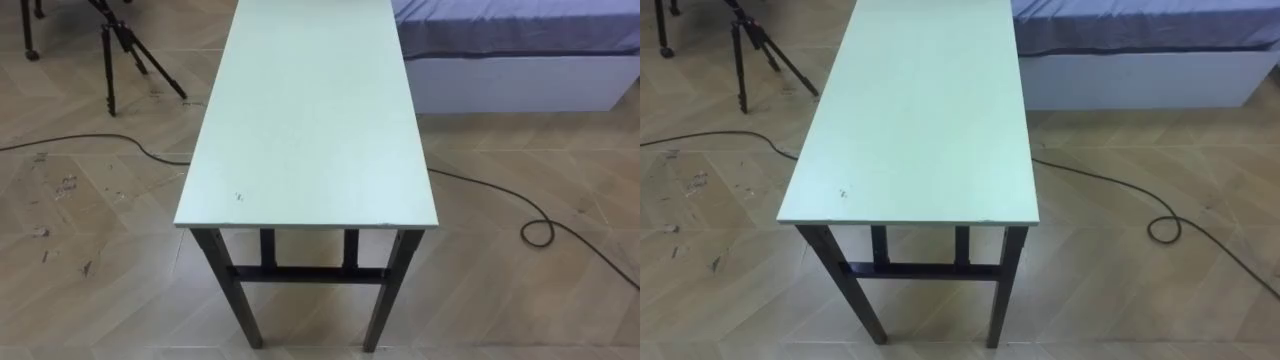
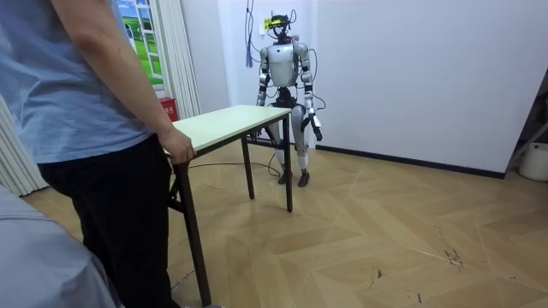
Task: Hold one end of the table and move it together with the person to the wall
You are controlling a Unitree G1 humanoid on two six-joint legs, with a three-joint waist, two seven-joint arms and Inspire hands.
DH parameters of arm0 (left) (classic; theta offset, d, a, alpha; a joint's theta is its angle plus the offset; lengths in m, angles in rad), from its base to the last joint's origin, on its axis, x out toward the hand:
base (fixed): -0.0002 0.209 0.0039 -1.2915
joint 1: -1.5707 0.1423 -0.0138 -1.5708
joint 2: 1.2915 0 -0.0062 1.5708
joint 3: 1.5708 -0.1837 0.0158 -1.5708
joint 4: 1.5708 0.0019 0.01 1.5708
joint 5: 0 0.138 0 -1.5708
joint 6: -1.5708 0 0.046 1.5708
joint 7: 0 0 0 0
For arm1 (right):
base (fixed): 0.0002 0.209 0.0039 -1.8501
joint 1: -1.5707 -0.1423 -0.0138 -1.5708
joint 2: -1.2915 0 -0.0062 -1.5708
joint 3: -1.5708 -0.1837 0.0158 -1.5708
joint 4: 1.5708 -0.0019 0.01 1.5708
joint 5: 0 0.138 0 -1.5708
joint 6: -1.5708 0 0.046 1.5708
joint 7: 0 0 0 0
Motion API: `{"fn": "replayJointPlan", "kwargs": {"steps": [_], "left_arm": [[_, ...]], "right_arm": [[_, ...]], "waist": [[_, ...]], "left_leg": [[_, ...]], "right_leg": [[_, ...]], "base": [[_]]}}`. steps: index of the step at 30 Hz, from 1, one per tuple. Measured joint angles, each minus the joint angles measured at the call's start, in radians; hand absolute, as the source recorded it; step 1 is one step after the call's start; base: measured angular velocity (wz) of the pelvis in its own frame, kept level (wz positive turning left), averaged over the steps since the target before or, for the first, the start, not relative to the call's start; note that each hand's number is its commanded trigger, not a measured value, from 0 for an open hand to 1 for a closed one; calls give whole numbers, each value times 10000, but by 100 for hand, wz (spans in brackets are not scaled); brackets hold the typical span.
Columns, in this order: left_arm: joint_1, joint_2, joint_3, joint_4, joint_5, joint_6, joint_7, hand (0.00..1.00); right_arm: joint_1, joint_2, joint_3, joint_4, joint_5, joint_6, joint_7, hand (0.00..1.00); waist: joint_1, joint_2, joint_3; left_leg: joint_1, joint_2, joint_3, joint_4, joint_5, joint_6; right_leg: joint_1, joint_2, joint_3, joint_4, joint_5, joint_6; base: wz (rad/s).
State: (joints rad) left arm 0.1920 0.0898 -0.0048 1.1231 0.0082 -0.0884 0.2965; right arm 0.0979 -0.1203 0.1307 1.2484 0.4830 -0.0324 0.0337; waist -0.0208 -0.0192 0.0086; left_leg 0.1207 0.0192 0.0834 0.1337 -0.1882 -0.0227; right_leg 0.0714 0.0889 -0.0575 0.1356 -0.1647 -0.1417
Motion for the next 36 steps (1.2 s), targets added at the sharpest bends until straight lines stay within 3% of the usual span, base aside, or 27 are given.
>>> {"fn": "replayJointPlan", "kwargs": {"steps": [8,9,17,26,36], "left_arm": [[1,-16,-11,2,-966,-45,-43,0],[-3,-15,-4,2,-1122,-48,-73,0],[3,-2,5,8,-1820,-47,-660,0],[-24,66,24,18,-2503,-45,-1619,0],[-36,26,-5,-57,-4705,32,-3191,0]], "right_arm": [[4,-1,14,-15,3,-7,-2,0],[2,-1,11,-9,4,-10,9,0],[20,-2,27,10,836,-1,140,0],[139,-57,22,41,1610,4,923,0],[256,-82,-100,-644,2168,37,2085,0]], "waist": [[18,-50,28],[19,16,-11],[110,-18,-11],[290,33,-33],[309,156,-50]], "left_leg": [[-5,0,-27,0,0,0],[-10,0,-29,1,0,0],[-6,3,-24,0,-1,1],[-46,5,-31,16,-31,39],[-117,9,-12,35,-37,38]], "right_leg": [[-4,0,-1,-3,0,0],[-4,0,-6,-9,0,0],[-19,0,16,3,0,0],[-19,-1,-43,2,0,0],[-77,-7,-100,-5,-4,8]], "base": [[0],[0],[0],[1],[1]]}}
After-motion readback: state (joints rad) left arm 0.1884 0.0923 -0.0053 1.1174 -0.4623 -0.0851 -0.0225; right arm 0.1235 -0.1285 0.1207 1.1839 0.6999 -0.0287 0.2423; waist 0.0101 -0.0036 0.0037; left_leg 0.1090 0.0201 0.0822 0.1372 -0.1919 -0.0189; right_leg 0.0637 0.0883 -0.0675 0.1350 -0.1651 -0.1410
